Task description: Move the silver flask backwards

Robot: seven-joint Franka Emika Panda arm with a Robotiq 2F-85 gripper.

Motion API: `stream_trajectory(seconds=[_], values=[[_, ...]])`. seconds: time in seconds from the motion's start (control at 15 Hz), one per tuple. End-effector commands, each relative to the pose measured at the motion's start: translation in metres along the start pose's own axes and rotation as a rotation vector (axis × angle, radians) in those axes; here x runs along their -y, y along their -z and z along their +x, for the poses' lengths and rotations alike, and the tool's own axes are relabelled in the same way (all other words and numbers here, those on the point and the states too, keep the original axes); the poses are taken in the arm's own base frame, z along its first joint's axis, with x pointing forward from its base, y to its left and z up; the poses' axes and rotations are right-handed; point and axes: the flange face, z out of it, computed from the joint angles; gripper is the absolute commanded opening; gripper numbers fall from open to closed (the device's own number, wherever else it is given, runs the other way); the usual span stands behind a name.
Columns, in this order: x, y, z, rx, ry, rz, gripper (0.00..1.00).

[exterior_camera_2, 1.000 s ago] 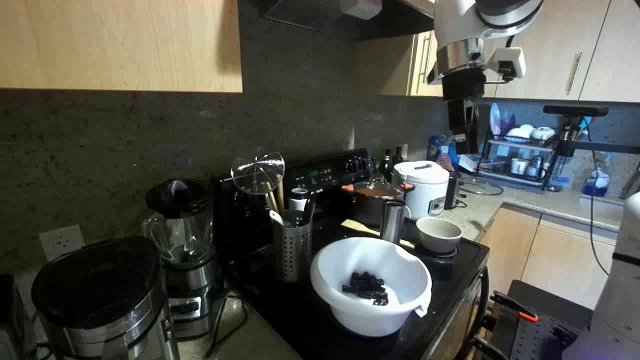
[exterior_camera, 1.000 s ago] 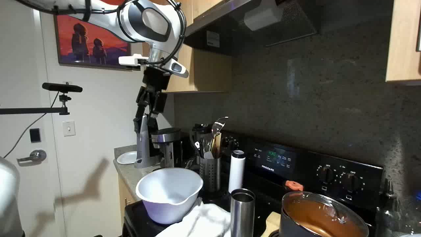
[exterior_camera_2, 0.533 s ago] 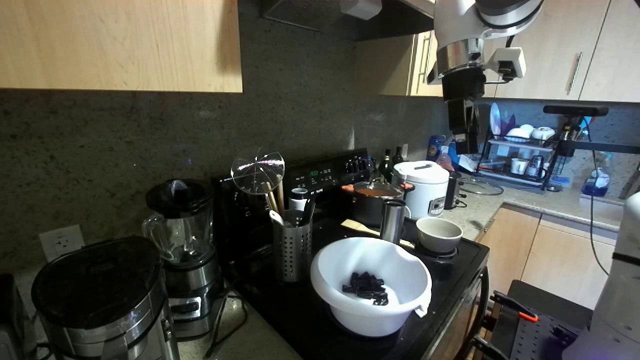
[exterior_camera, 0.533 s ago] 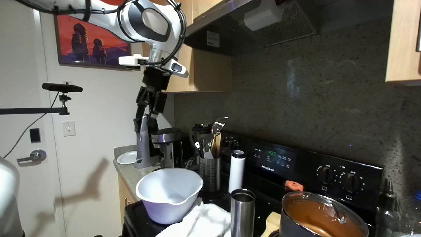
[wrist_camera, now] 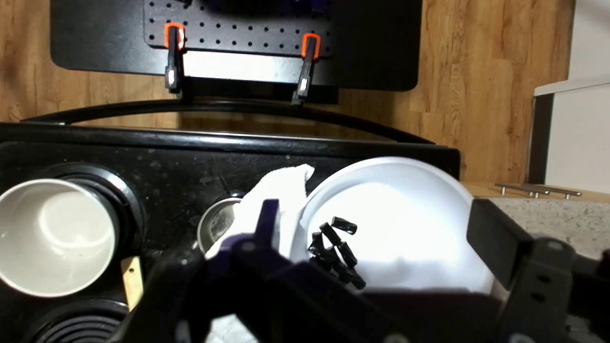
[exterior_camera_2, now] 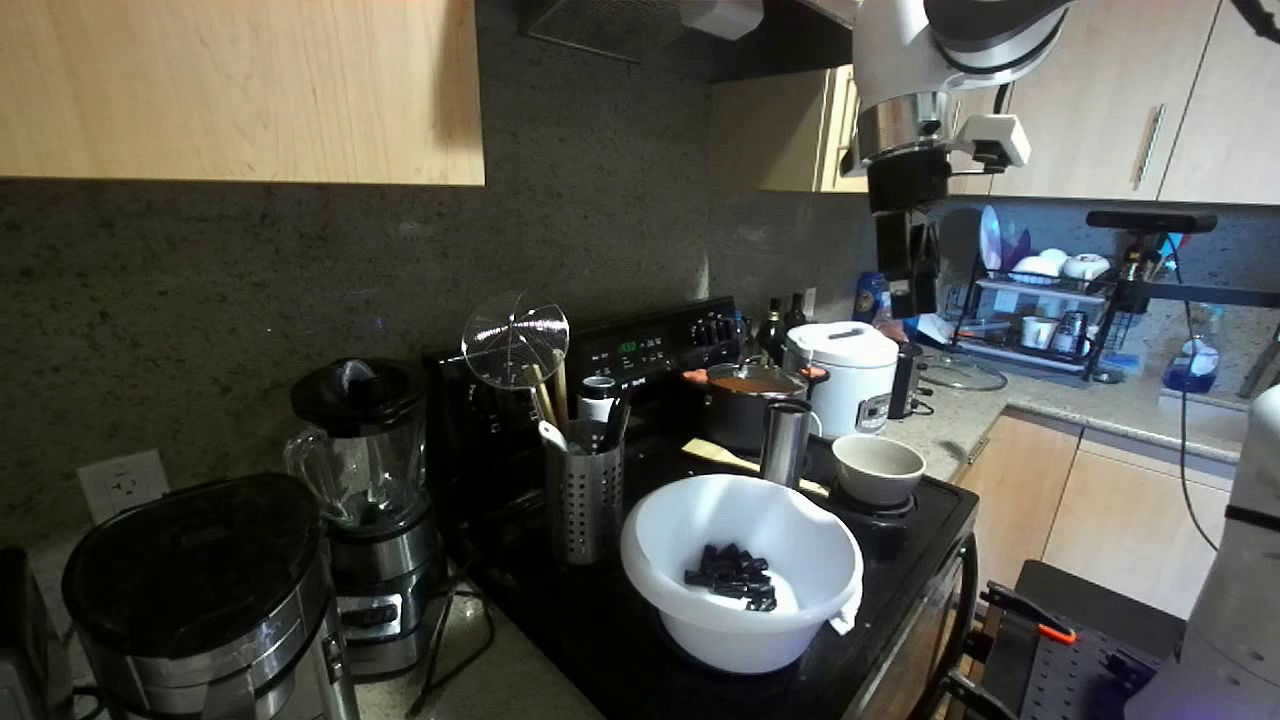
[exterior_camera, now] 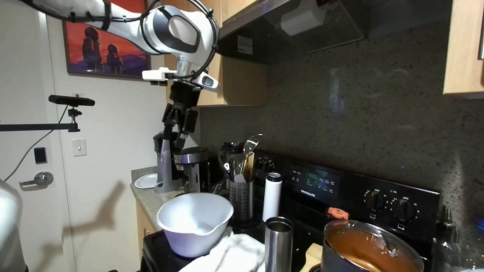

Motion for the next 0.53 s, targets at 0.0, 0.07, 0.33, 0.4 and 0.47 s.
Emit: stream_trajectory(seconds=[0.0, 0.07, 0.33, 0.4, 0.47], values=[[-0.006, -0.009, 0.064, -0.022, -0.018, -0.077, 1.0], [-0.009, -0.012, 0.084, -0.034, -0.03, -0.094, 1.0], [-0.027, -0.016, 0.167, -0.087, -0.068, -0.141, 1.0], [-0.033, -0.016, 0.186, -0.086, -0.079, -0.156, 1.0], [-0.039, -0.016, 0.203, -0.086, -0.097, -0.169, 1.0]])
